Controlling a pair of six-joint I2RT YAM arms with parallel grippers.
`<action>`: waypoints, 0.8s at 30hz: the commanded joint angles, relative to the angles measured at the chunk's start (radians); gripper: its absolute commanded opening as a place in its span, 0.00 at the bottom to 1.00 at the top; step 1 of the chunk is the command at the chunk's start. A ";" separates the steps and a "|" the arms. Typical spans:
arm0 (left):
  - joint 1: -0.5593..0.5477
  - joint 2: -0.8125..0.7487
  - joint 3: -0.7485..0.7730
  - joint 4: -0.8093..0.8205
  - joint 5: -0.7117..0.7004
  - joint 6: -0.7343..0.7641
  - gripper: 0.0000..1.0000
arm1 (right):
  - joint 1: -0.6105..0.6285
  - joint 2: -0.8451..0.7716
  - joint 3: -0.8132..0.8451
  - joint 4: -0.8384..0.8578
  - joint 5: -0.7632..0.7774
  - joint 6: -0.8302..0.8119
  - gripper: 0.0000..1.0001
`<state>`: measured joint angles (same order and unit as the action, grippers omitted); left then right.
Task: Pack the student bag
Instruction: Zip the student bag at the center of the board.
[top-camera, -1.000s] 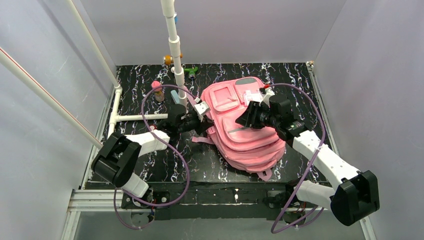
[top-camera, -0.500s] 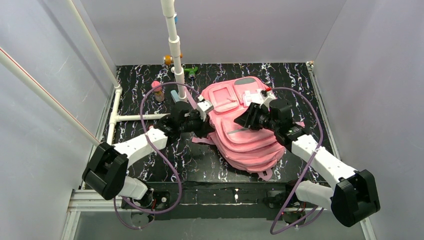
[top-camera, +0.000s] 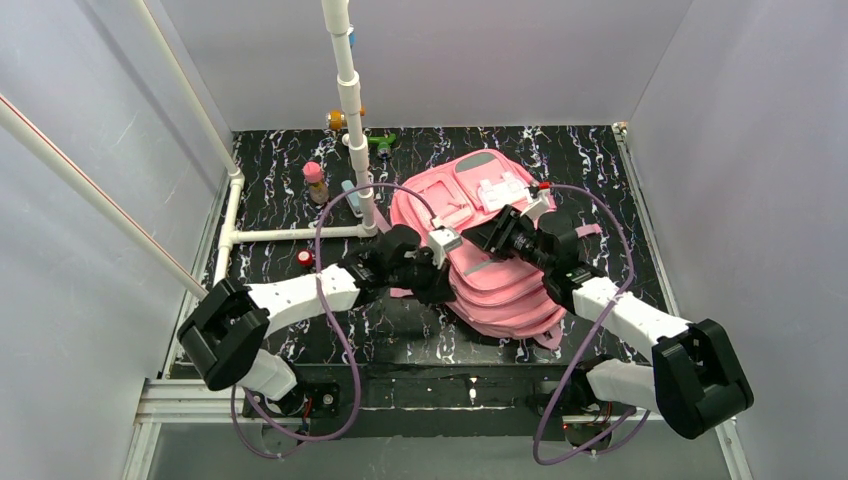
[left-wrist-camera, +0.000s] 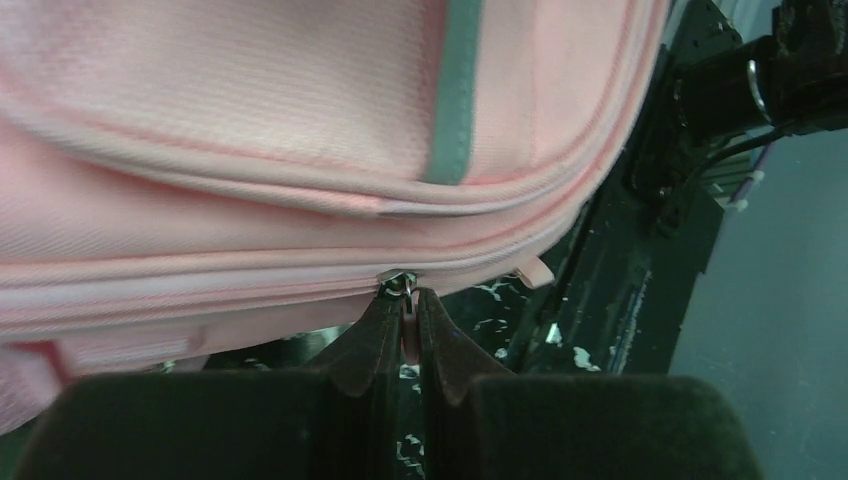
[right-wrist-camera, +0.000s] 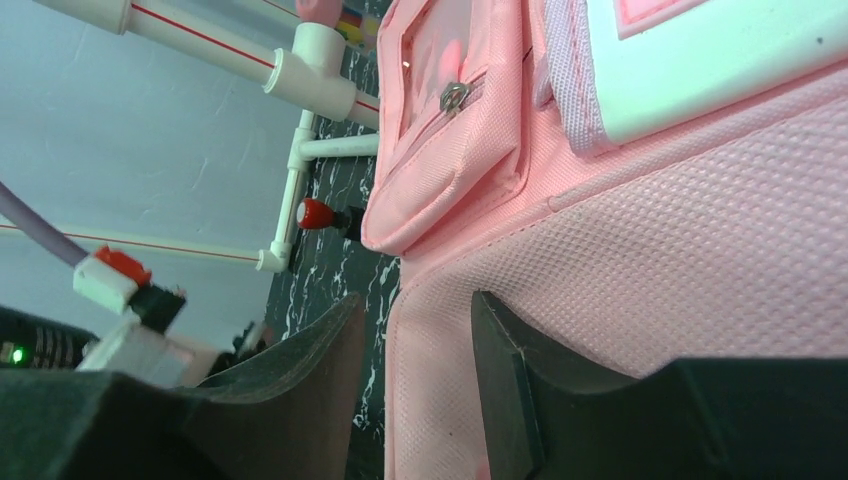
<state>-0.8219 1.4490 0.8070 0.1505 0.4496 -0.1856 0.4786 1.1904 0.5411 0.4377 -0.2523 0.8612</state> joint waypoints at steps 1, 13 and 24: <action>-0.138 0.023 0.033 0.047 0.071 -0.114 0.00 | 0.037 0.067 -0.067 -0.160 0.070 0.004 0.53; -0.182 0.011 0.030 0.152 0.097 -0.203 0.00 | 0.052 -0.034 0.021 -0.377 0.127 -0.110 0.55; -0.159 -0.003 0.045 0.149 0.152 -0.292 0.00 | 0.052 -0.364 0.362 -1.237 0.190 -0.308 0.87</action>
<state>-0.9802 1.4971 0.8288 0.2852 0.5152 -0.4576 0.5339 0.9222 0.8371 -0.4335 -0.0731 0.6186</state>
